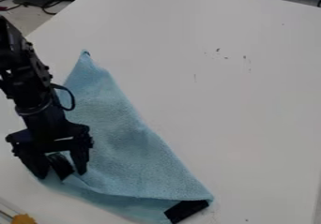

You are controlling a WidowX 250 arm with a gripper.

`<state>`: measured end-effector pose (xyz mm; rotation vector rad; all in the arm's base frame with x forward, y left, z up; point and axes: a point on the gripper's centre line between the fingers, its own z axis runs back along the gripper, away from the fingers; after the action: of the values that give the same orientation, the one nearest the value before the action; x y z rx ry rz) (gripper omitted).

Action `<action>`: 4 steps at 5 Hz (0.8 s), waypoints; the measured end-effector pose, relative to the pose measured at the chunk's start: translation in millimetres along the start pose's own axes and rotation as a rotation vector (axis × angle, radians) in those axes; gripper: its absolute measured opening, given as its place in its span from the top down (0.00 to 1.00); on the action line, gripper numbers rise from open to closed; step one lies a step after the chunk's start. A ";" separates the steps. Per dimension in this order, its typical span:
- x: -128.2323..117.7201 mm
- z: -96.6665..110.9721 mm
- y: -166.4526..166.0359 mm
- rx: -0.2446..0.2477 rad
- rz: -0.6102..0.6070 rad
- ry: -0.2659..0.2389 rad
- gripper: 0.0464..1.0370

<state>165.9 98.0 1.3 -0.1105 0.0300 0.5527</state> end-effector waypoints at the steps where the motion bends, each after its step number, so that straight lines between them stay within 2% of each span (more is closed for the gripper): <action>1: 5.7 0.2 2.6 0.007 -0.004 -0.004 0.32; 2: 10.1 0.1 3.5 0.024 -0.020 0.011 0.59; 3: 10.9 0.3 3.6 0.024 -0.019 0.008 0.79; 4: 8.7 1.3 2.9 0.030 -0.006 0.005 0.90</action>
<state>171.8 105.2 1.7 -0.0828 0.0431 0.5454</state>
